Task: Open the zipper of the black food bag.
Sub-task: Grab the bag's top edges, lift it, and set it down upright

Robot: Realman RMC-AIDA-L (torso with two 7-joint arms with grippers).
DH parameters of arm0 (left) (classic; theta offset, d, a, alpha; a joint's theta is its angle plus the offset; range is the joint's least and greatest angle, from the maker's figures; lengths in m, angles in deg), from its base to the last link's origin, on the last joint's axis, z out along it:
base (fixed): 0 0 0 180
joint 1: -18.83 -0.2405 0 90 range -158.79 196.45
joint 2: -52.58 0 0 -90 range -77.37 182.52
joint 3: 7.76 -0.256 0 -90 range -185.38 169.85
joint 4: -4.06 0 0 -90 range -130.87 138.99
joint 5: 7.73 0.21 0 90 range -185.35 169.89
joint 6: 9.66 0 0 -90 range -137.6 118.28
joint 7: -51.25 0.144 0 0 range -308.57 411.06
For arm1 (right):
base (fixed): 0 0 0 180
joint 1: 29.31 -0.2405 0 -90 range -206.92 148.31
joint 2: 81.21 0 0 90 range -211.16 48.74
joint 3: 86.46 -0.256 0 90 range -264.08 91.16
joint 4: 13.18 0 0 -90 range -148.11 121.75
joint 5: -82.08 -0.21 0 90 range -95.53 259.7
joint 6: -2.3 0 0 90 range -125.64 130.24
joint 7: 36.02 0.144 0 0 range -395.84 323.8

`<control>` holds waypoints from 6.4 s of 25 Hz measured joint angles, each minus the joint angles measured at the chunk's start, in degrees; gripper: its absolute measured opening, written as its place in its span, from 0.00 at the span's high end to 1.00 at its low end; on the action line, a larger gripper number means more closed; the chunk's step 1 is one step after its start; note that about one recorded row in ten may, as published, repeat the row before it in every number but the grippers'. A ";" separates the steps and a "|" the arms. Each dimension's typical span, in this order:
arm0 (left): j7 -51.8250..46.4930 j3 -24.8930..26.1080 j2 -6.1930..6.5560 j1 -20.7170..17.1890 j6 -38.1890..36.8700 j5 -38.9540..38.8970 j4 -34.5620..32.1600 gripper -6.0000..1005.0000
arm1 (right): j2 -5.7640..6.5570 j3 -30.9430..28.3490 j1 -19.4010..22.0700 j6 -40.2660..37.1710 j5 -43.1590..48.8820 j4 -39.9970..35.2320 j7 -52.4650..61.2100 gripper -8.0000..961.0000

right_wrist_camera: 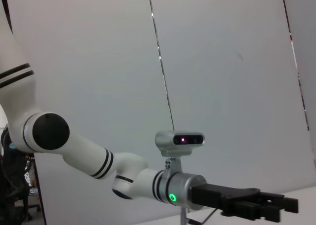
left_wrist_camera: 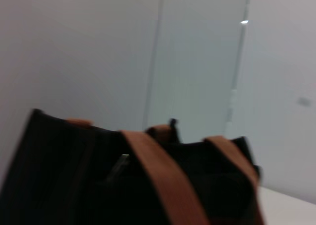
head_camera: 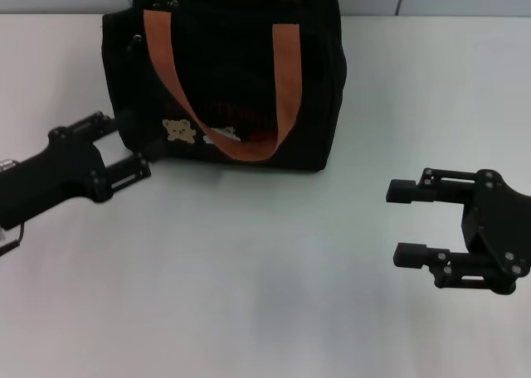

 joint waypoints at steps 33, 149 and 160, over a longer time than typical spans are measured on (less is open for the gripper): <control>16.85 4.13 -0.09 6.65 18.46 -6.38 9.77 0.31 | -0.77 0.36 0.32 0.76 -0.14 1.48 -0.24 0.29; -9.18 2.84 3.88 -4.11 -22.44 -0.90 -12.34 0.83 | -0.48 -9.22 2.85 2.34 -2.16 5.41 -1.72 0.29; -8.09 12.93 4.77 -13.22 -25.59 -0.40 -8.80 0.53 | -0.42 -8.98 1.06 3.16 -2.15 5.39 -1.69 0.30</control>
